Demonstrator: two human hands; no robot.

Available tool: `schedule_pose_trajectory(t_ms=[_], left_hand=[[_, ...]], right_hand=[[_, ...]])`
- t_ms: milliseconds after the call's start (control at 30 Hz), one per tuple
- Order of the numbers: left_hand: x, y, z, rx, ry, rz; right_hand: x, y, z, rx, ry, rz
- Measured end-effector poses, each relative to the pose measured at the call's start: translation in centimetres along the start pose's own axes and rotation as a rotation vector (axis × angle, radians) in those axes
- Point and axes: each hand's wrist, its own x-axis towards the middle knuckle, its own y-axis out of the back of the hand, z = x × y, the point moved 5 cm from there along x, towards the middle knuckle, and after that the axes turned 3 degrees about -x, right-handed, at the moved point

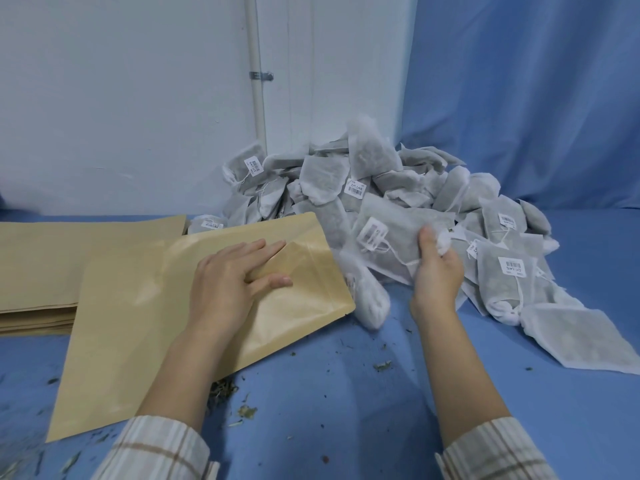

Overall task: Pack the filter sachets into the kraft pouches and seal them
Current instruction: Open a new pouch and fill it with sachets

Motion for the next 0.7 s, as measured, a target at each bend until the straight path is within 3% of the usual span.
schedule_pose_trajectory(t_ms=[133,267,367,433,500,567,633,700], left_hand=[[0.0,0.4,0.6,0.005,-0.079,0.031],[0.1,0.3,2.0,-0.012,-0.192,0.079],[0.1,-0.2,2.9,-0.046,-0.233,0.064],[0.1,-0.2,3.2,-0.028,-0.276,0.042],[0.2,-0.2,3.2,-0.024,-0.297,0.012],[0.3,-0.2,2.8,-0.039,-0.27,-0.014],[0.3,0.0,2.4,-0.029,-0.234,-0.005],[0.3,0.3,2.0,-0.012,-0.205,0.026]], right_hand=[[0.3,0.1,-1.5,-0.077,0.054,0.011],[-1.6,-2.7,-2.5,-0.327,0.19,-0.247],[-3.7,-5.8,-2.4,-0.648,0.266,-0.453],[-4.9,-7.0,-1.6,-0.744,0.145,-0.669],[-6.3,-7.2,-0.5,-0.613,-0.133,-0.937],[-7.2,-7.0,0.1,-0.514,-0.284,-1.078],[-6.3,-6.8,-0.2,-0.574,-0.167,-1.019],[-4.3,-6.0,-1.6,-0.702,0.16,-0.783]])
